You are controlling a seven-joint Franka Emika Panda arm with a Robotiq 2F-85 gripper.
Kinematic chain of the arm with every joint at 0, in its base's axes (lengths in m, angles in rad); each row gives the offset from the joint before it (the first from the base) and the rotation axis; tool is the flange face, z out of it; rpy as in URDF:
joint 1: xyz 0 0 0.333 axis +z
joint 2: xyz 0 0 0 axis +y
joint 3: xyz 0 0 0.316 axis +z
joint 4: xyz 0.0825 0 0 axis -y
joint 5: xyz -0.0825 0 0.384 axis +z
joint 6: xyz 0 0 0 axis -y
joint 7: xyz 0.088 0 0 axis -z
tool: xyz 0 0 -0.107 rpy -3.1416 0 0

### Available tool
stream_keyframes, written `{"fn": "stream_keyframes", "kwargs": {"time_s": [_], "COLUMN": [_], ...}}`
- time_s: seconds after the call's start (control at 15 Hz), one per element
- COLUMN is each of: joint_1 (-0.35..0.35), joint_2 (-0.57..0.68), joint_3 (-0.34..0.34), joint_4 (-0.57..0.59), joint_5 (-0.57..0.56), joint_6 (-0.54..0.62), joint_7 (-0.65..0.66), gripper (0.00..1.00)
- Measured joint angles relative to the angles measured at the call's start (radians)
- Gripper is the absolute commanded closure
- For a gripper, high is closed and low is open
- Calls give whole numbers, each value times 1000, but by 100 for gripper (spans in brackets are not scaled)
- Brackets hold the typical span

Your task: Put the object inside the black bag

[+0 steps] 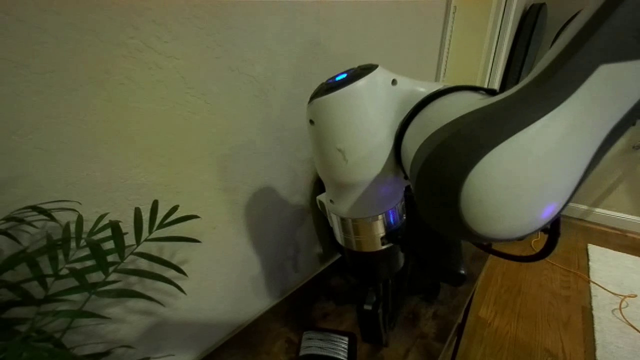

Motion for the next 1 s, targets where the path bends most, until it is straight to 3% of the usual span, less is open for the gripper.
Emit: {"fn": "stream_keyframes", "kwargs": {"time_s": [0.4,1.0], "joint_1": [8,9], "joint_2": [92,115], "joint_3": [-12,-26], "joint_4": [105,118], "joint_5": [0,12], "joint_6": [-1,-2], "joint_7": [-1,-1], "gripper": [0,0]}}
